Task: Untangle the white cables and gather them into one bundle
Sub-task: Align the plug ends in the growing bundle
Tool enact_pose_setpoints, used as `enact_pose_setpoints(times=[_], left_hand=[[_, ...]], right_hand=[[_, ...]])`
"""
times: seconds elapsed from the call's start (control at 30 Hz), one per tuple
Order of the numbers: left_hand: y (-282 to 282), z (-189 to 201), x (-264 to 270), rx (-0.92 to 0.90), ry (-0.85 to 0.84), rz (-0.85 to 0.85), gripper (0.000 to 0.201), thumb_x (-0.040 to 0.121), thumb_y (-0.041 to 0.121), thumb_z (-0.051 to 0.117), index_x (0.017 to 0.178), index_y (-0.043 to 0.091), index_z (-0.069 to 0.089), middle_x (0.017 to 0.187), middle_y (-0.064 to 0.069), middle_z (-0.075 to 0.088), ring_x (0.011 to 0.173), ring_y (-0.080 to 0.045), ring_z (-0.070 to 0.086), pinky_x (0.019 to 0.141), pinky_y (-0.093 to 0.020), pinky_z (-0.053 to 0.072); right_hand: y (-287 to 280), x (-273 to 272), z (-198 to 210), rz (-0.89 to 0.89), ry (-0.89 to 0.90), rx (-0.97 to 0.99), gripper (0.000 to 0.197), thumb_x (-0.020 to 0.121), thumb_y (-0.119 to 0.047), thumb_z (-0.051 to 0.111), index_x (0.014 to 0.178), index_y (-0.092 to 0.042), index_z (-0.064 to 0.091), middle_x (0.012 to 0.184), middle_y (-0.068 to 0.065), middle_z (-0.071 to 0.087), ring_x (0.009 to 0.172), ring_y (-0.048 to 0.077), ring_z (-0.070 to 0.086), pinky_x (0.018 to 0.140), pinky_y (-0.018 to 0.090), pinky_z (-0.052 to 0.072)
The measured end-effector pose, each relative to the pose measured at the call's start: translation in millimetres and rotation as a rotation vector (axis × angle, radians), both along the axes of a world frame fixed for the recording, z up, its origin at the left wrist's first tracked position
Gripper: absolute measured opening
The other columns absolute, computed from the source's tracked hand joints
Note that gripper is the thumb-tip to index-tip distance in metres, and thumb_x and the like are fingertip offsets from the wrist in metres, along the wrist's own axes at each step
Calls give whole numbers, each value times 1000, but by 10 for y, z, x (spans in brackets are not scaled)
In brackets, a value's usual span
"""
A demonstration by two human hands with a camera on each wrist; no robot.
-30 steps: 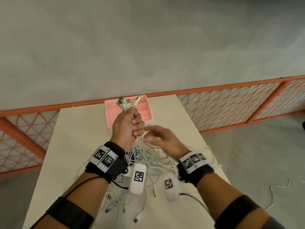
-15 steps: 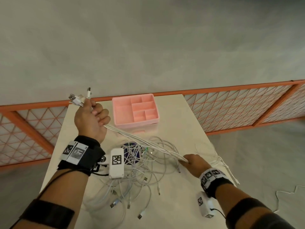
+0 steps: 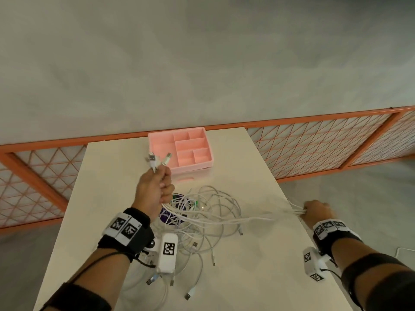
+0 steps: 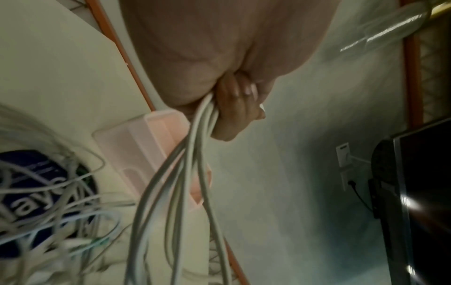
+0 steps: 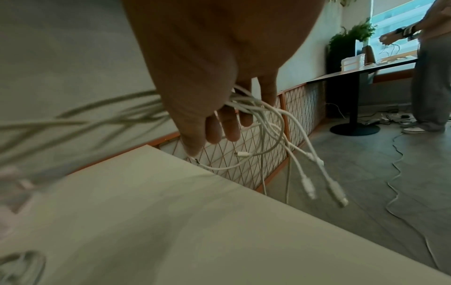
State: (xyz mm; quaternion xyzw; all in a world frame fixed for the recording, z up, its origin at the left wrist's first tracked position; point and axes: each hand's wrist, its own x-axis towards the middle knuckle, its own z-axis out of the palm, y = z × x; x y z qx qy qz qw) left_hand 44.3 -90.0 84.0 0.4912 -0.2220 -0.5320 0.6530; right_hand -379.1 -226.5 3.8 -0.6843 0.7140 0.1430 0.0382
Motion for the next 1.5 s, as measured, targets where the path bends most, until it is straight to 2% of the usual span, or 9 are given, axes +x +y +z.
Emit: enact_pose_setpoints(times=[0.27,0.47,0.6,0.7,0.87,1.0,1.13,1.33,1.5], left_hand=[[37,-184,-291,44,-88,-125,26,107,22,37,88,10,50,58,3,35,42,-7,26,38,-17,22],[45,-160,-438,67,-201,-239,27,108,24,37,89,9,49,60,2,37,48,-11,25,41,-20,21],[69,-119,-524,115,-238,-293,27,108,20,37,85,9,48,62,-2,43,48,-13,30,46,-24,24],[102,-118,-503,124,-226,-294,27,107,16,38,82,8,47,64,-7,49,48,-16,37,48,-27,29],[156,-109,-410,135,-199,-251,22,104,13,44,85,5,51,65,-10,55,48,-18,47,48,-30,40],[161,-87,-399,147,-296,-297,25,100,13,45,78,3,53,55,-11,53,47,-22,49,59,-40,42],[134,-43,-399,141,-522,-366,36,89,31,40,92,-1,55,58,-16,54,54,-29,54,62,-44,45],[97,-11,-471,150,-530,-422,23,95,-4,40,80,1,56,55,-6,48,53,-19,48,56,-32,47],[72,-6,-534,174,-616,-400,22,97,-4,33,85,4,51,57,-8,48,49,-16,48,50,-26,43]], right_hand=[[134,634,-84,102,-140,372,45,90,-21,61,133,-23,52,142,2,48,131,23,46,107,29,38],[377,1904,604,261,-1165,259,38,94,-43,60,125,-21,59,113,-1,67,93,14,71,84,34,53],[582,2507,893,329,-1409,291,54,91,-49,62,136,-22,51,102,-4,68,85,8,69,82,33,57],[658,2701,983,341,-1409,256,38,93,-40,62,125,-19,60,90,-5,67,60,5,66,67,28,53],[727,2779,1042,398,-1362,183,30,96,-6,43,108,-14,69,94,1,70,80,37,68,71,39,58],[788,2780,1030,486,-1264,175,38,95,-5,40,122,-17,63,117,4,64,82,7,63,77,21,52],[843,2782,1062,629,-1174,147,25,97,-24,56,120,-18,63,117,-2,62,104,10,59,92,20,46],[752,2710,1004,506,-1131,36,14,91,-11,51,92,-8,64,95,3,66,87,17,62,78,28,50],[791,2686,1002,556,-1107,88,32,95,-4,40,115,-8,64,117,7,62,107,18,58,96,28,47]])
